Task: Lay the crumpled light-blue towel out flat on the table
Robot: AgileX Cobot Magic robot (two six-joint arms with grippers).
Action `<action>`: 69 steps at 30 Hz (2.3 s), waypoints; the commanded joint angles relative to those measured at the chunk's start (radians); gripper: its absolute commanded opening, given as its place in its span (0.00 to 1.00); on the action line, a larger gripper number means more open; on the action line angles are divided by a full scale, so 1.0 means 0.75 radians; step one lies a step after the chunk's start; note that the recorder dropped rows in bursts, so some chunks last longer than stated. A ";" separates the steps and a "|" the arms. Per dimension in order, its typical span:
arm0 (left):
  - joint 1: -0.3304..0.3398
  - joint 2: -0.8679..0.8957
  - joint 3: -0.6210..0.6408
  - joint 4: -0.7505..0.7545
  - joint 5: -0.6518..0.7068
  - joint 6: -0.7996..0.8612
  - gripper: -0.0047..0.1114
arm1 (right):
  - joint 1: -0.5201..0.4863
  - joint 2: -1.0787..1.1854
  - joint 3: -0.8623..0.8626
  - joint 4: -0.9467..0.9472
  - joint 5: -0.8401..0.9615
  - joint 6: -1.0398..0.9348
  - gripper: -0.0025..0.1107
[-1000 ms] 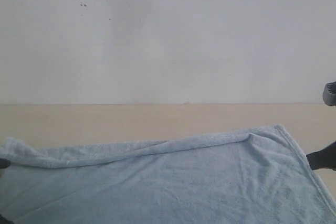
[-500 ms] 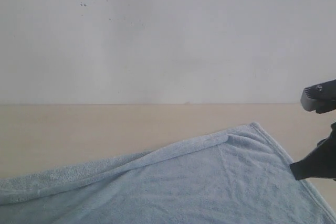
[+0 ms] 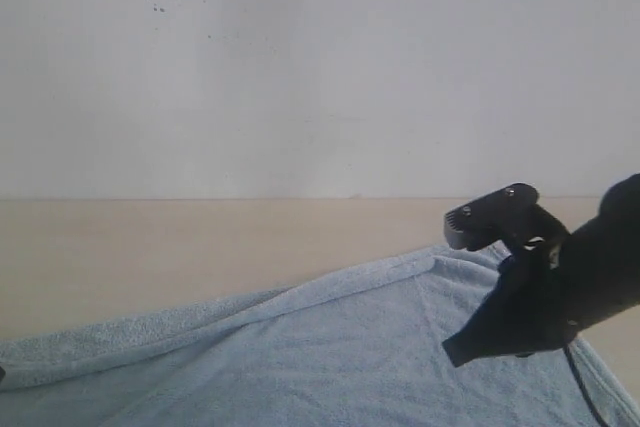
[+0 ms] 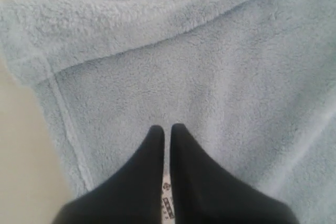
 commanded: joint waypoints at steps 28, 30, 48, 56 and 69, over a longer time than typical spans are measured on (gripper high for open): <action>0.003 0.254 -0.003 0.038 -0.383 -0.050 0.07 | 0.239 0.396 -0.076 0.019 -0.066 -0.050 0.02; 0.003 0.262 -0.003 0.038 -0.390 -0.050 0.07 | 0.239 0.408 -0.076 0.019 -0.064 -0.061 0.02; 0.003 0.419 -0.003 0.035 -0.497 -0.059 0.07 | 0.239 0.436 -0.076 0.019 -0.066 -0.072 0.02; 0.003 0.462 -0.003 0.035 -0.574 -0.059 0.07 | 0.239 0.441 -0.076 0.019 -0.039 -0.073 0.02; 0.003 0.462 -0.017 0.029 -0.582 -0.059 0.07 | 0.239 0.491 -0.073 0.019 -0.009 -0.079 0.02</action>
